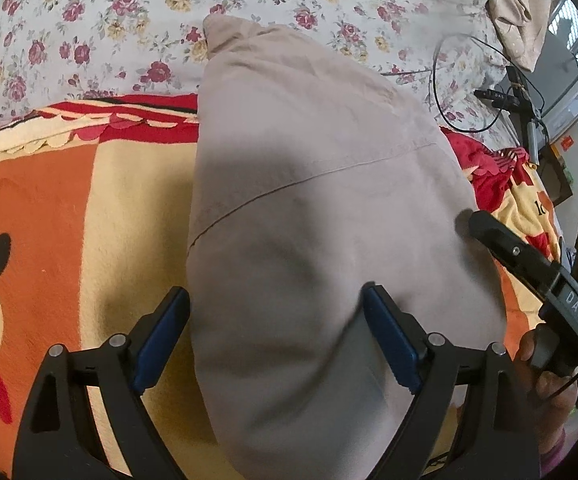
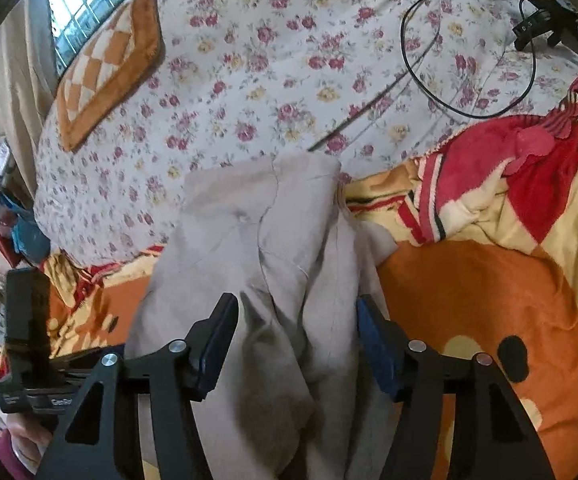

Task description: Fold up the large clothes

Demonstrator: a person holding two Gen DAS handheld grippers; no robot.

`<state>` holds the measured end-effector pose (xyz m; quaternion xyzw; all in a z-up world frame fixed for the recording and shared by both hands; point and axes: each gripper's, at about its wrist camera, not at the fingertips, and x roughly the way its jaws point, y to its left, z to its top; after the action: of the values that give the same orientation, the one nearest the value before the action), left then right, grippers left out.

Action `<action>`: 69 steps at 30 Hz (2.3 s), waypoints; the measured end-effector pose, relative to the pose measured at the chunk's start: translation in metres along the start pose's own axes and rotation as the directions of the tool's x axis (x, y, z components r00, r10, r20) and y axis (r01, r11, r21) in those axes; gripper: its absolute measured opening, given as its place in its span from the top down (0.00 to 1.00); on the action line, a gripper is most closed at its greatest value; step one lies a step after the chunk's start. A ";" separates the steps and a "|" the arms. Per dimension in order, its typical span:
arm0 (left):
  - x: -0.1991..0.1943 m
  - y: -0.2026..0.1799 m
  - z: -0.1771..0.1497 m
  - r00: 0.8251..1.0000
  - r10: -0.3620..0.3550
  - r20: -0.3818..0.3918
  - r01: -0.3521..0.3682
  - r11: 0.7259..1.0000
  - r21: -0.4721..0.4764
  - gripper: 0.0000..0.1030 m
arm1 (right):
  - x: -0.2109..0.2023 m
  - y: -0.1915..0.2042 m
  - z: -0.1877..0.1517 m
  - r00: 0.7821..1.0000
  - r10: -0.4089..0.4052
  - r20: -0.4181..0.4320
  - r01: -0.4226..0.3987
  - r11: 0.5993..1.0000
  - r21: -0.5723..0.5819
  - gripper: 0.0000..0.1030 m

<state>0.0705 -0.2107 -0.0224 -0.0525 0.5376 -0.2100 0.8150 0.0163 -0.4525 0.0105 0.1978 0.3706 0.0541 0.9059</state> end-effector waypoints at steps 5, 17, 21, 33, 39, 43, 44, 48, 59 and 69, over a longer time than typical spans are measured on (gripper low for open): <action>0.002 -0.004 -0.001 1.000 0.007 -0.009 -0.007 1.000 -0.005 0.10 | 0.019 0.004 -0.004 0.999 0.021 -0.048 -0.023 0.999 -0.040 0.79; -0.005 0.016 0.015 0.994 -0.113 -0.008 0.112 0.990 -0.083 0.10 | 0.004 -0.021 0.005 0.999 0.032 -0.016 -0.031 0.999 0.033 0.56; -0.004 0.027 0.030 0.984 -0.178 0.003 0.177 0.978 -0.108 0.10 | -0.003 -0.032 0.018 0.999 0.000 0.034 -0.002 0.999 0.052 0.28; 0.035 0.028 0.043 0.958 -0.272 -0.092 0.257 0.955 -0.145 0.10 | 0.060 -0.045 0.030 0.955 0.223 -0.194 -0.206 0.973 0.103 0.23; 0.030 0.014 0.041 0.958 -0.276 -0.075 0.272 0.960 -0.062 0.21 | 0.066 -0.033 0.026 0.954 0.209 -0.215 -0.200 0.978 0.063 0.31; 0.013 0.013 0.041 0.959 -0.282 -0.039 0.281 0.959 -0.027 0.52 | 0.056 -0.033 0.029 0.961 0.222 -0.167 -0.207 0.973 0.100 0.65; 0.009 0.014 0.042 0.956 -0.291 -0.035 0.290 0.957 -0.033 0.59 | 0.050 -0.032 0.029 0.961 0.233 -0.149 -0.218 0.970 0.111 0.69; -0.014 0.015 0.039 0.954 -0.300 -0.019 0.299 0.953 -0.037 0.68 | 0.030 -0.015 0.029 0.960 0.253 -0.120 -0.242 0.966 0.095 0.73; -0.088 0.028 -0.007 0.973 -0.229 -0.019 0.229 0.973 -0.017 0.68 | -0.006 0.033 0.000 0.933 0.330 -0.146 -0.311 0.940 0.137 0.73; -0.128 0.056 -0.057 0.986 -0.167 -0.003 0.167 0.986 -0.023 0.68 | -0.024 0.086 -0.043 0.911 0.363 -0.195 -0.348 0.931 0.106 0.73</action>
<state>-0.0072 -0.1010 0.0460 -0.1059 0.5355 -0.2716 0.7926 -0.0266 -0.3659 0.0322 0.2864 0.4239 0.2259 0.8290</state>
